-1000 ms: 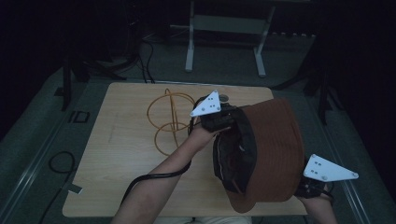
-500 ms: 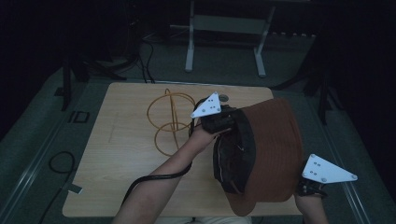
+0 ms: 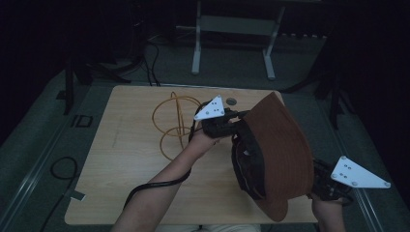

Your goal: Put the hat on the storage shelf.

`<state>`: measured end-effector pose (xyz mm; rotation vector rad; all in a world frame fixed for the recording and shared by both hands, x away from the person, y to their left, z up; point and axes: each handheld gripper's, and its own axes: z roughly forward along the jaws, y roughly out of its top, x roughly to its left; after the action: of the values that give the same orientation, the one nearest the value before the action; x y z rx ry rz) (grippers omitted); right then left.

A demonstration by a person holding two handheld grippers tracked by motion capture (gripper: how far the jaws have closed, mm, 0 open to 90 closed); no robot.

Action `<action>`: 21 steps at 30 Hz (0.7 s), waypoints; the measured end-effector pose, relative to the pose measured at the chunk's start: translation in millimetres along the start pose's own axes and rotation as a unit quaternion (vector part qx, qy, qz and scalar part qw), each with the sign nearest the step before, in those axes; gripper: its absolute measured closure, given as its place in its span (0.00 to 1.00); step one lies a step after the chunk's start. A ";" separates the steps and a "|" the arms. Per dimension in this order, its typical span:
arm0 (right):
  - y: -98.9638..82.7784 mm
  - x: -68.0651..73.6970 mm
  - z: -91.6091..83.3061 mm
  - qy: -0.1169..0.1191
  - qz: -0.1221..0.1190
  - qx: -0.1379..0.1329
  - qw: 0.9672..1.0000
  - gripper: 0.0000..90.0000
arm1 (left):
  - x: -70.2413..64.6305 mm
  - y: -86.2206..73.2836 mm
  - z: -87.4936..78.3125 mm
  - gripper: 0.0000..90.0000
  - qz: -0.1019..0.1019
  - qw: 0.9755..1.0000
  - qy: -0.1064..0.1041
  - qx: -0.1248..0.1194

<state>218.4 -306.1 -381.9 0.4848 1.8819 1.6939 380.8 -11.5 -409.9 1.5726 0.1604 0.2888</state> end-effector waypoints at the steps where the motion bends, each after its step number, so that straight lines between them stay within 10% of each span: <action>1: 0.9 -1.1 -1.1 -0.002 0.003 -0.003 1.000 0.97 | -0.6 0.3 -0.4 0.72 -0.001 1.000 0.007 0.006; 8: 9.7 -6.2 -8.0 -0.032 0.009 -0.009 0.999 0.97 | -4.6 1.1 -6.6 0.31 -0.008 0.997 0.060 0.052; 21: 25.0 -33.4 -10.6 -0.107 0.024 -0.006 0.994 0.97 | -23.1 16.6 -49.4 0.15 -0.004 0.988 0.122 0.098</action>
<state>235.5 -331.1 -351.3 0.6833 1.7177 1.6143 343.4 29.0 -395.1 1.7279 0.3968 0.4706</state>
